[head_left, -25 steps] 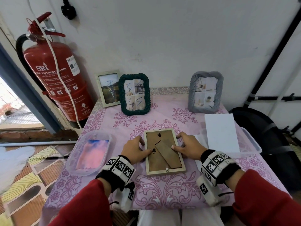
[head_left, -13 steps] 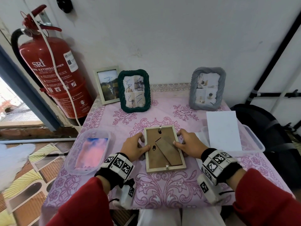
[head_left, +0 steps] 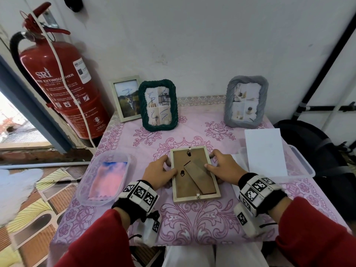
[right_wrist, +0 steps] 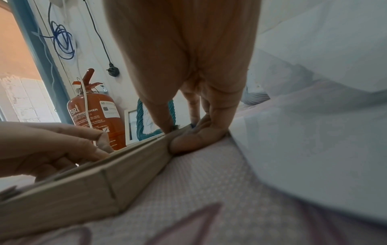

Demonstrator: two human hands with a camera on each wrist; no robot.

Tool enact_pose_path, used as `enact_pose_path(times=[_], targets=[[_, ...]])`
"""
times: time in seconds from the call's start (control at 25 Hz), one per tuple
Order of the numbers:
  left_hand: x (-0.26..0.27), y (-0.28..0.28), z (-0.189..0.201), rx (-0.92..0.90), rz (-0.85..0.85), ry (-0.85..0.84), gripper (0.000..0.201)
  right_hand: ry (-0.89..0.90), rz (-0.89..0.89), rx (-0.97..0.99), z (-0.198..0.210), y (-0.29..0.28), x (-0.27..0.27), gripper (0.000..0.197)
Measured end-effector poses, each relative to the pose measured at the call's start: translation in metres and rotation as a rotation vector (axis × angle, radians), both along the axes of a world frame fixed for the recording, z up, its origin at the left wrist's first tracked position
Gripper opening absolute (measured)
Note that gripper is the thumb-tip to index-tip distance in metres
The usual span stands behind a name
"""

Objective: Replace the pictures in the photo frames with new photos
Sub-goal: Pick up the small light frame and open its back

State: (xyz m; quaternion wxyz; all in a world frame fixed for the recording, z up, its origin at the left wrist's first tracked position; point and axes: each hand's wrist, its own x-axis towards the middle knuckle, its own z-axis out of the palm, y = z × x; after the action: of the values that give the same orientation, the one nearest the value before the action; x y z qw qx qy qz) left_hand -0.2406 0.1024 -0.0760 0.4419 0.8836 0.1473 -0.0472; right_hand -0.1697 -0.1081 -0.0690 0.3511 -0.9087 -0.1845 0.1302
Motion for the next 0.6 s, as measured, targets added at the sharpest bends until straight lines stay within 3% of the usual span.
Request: enact_pose_path(times=[0.28,0.6], targets=[[0.0008,0.0043,-0.0024,-0.165,0.053,0.018,0.019,0.014,-0.034,0.024,-0.0021,0.0005,0.0003,0.026],[0.0001,0.0036,-0.0034,-0.173,0.047,0.028,0.019,0.069,-0.070,0.054,-0.0044,0.0019,0.0027,0.019]])
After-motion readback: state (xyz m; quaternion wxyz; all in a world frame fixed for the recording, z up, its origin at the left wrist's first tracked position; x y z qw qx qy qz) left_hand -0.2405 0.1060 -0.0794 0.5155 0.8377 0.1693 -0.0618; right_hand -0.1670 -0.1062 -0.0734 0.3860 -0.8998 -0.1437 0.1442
